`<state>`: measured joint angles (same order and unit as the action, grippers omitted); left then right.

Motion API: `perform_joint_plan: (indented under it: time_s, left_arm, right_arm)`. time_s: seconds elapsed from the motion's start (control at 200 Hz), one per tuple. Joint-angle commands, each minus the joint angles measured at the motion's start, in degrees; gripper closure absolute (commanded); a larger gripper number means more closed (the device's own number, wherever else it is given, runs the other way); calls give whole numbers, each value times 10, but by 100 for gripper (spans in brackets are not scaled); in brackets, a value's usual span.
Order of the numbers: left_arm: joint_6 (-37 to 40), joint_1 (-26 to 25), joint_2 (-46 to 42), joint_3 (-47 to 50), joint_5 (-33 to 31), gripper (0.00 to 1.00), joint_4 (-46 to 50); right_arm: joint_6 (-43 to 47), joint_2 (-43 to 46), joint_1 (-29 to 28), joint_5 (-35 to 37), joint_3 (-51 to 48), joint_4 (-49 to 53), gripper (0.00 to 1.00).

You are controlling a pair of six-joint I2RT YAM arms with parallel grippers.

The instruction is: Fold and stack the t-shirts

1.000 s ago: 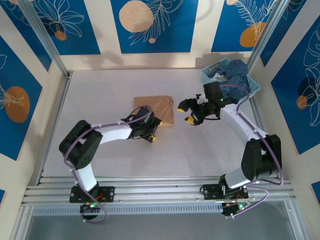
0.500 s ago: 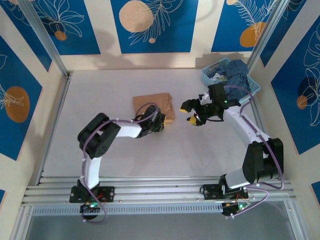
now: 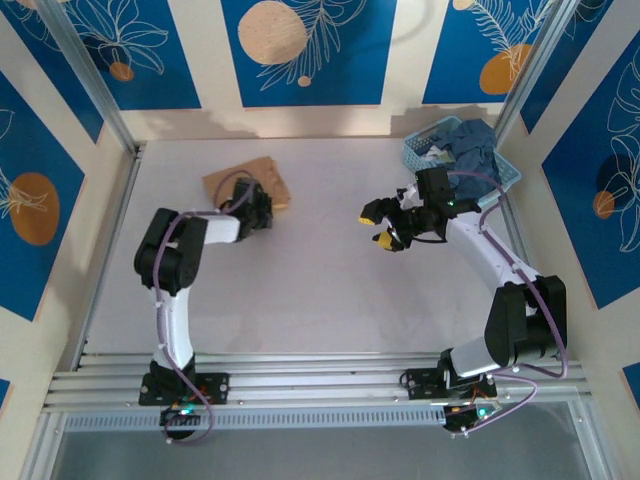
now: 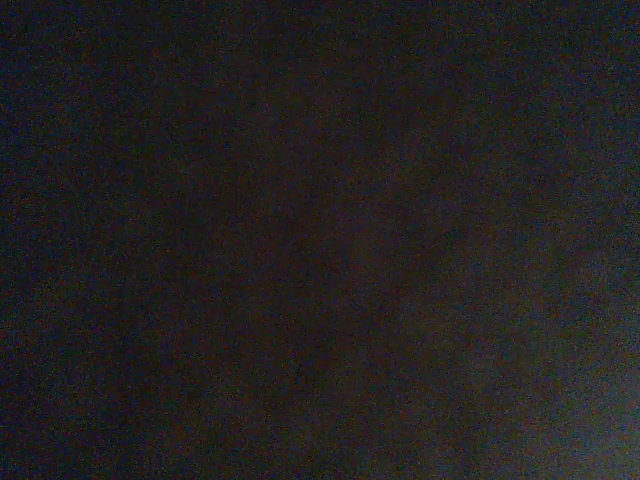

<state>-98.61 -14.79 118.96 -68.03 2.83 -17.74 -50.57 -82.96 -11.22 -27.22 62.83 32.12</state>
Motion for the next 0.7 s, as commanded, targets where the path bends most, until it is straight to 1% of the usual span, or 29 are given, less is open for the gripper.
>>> perform_joint_plan:
  time_s: [0.0, 0.085, 0.17, 0.32, 0.465, 0.55, 0.695]
  left_arm:
    - [136, 67, 4, -48, 66, 100, 87]
    - [211, 117, 24, -87, 112, 100, 117]
    - [281, 159, 51, -136, 149, 100, 178]
    - [376, 216, 78, -189, 172, 100, 270]
    - [473, 251, 95, -238, 193, 100, 358]
    - [533, 262, 101, -262, 185, 100, 418]
    - [566, 274, 106, -269, 195, 100, 439]
  right_arm:
    - [-9, -11, 2, -6, 10, -5, 30]
    - [-13, -17, 2, -4, 11, -10, 30]
    - [-19, -25, -1, -5, 11, -16, 30]
    - [-22, -41, -10, -2, 24, -21, 30]
    - [-24, -62, -21, -3, 42, -26, 30]
    - [-23, -74, -28, -8, 53, -32, 30]
    - [-24, -81, -41, -24, 63, -68, 30]
